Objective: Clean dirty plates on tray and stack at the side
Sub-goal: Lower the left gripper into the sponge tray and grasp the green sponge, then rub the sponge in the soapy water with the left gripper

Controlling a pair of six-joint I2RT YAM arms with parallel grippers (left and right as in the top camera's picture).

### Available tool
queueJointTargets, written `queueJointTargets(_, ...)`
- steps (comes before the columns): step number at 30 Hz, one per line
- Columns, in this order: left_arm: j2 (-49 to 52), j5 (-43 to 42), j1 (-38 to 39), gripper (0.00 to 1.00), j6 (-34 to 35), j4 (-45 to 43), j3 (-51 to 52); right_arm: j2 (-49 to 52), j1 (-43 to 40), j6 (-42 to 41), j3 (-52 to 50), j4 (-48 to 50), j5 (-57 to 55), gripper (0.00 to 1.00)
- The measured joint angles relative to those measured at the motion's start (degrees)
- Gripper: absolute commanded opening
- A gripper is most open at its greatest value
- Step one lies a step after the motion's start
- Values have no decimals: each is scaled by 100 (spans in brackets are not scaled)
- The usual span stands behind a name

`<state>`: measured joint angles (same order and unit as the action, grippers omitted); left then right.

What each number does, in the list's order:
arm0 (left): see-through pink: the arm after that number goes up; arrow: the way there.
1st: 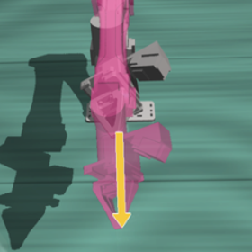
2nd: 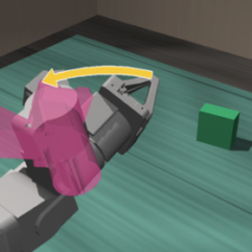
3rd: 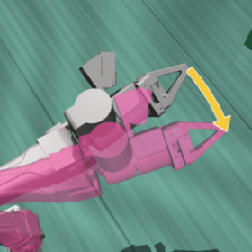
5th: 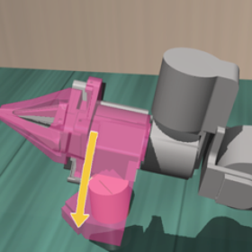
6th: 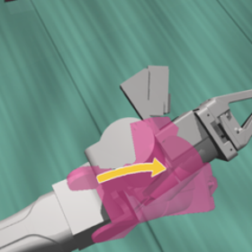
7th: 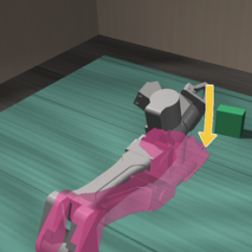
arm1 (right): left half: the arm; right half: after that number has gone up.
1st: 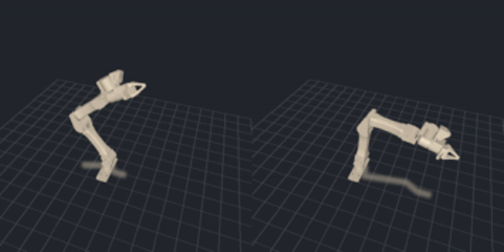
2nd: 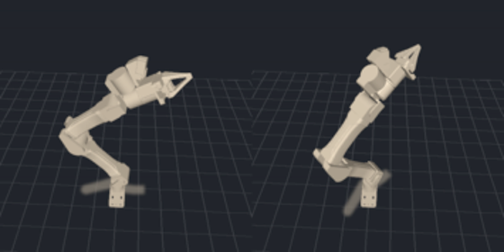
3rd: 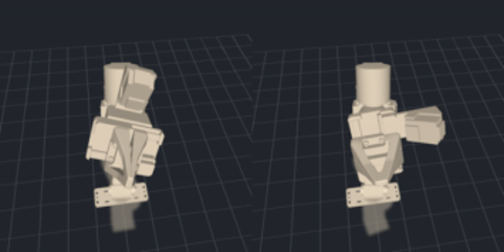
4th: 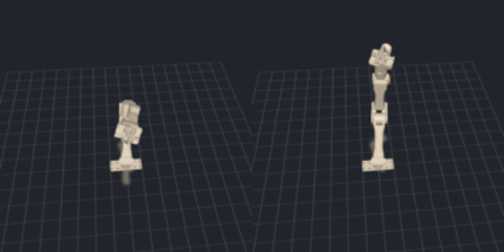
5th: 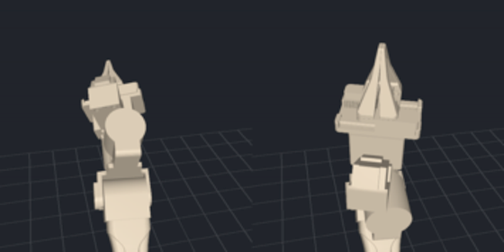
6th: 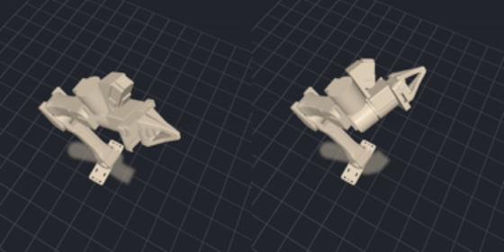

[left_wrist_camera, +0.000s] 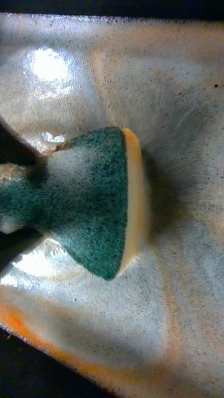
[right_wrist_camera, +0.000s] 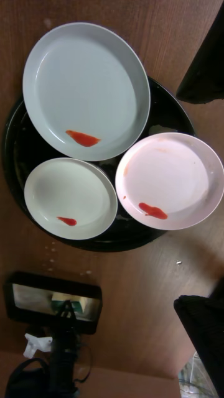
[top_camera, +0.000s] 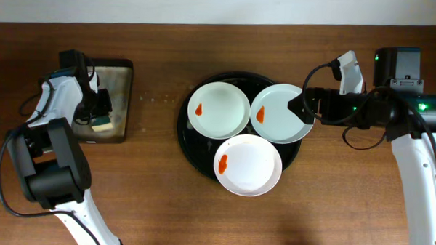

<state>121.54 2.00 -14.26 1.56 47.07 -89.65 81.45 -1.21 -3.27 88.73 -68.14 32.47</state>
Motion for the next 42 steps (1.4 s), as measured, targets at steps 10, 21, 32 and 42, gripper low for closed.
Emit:
queueJointTargets(10, 2, -332, -20, 0, -22, -20, -17, 0, 0, 0, 0, 0, 0, 99)
queueJointTargets(21, 2, -1473, -256, 0, -243, -815, -74, 0, 0, 0, 0, -2, 0, 99)
queueJointTargets(32, 579, -2885, -765, 0, -249, -901, -107, 0, 0, -2, 0, -2, 0, 99)
queueJointTargets(42, 581, -3119, -800, 0, 107, -238, -551, 0, 0, 0, 0, 0, 0, 99)
